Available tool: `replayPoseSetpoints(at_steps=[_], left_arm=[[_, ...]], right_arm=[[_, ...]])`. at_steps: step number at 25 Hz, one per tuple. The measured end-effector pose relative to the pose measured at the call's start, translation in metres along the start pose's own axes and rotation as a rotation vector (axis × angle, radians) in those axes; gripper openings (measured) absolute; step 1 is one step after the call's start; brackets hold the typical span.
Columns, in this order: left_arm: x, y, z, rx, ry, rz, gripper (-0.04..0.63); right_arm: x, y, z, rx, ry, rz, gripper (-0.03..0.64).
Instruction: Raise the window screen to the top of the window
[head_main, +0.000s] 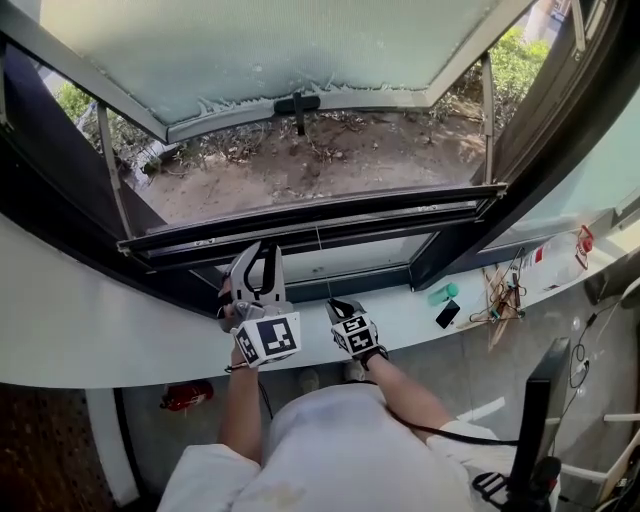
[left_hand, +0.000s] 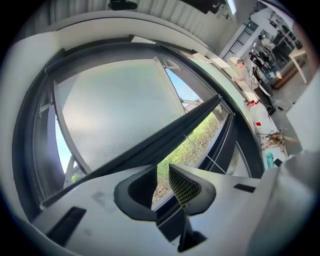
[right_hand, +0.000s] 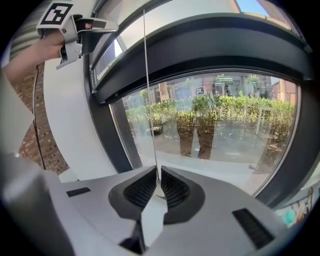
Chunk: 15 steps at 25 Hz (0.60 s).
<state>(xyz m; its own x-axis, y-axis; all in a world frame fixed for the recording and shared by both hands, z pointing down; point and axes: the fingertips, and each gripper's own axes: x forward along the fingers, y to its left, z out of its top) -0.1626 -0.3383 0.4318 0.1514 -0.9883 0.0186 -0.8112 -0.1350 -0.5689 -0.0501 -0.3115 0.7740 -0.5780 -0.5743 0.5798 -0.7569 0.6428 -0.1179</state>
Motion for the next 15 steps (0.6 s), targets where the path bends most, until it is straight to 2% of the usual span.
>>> replayPoseSetpoints(at_steps=[5, 9, 13, 15], left_arm=[[-0.013, -0.009, -0.021, -0.216, 0.024, -0.024, 0.044], [-0.023, -0.015, -0.045, -0.418, 0.051, -0.035, 0.035], [-0.033, -0.028, -0.072, -0.531, 0.092, -0.04, 0.035], [-0.036, -0.036, -0.088, -0.589, 0.113, -0.041, 0.013]], right_arm=[[-0.003, 0.01, 0.012, -0.028, -0.035, 0.014, 0.029], [-0.007, 0.01, 0.021, -0.026, -0.07, 0.01, 0.029], [-0.016, 0.006, 0.028, -0.007, -0.109, 0.005, 0.029], [-0.019, 0.005, 0.03, 0.015, -0.127, 0.012, 0.029]])
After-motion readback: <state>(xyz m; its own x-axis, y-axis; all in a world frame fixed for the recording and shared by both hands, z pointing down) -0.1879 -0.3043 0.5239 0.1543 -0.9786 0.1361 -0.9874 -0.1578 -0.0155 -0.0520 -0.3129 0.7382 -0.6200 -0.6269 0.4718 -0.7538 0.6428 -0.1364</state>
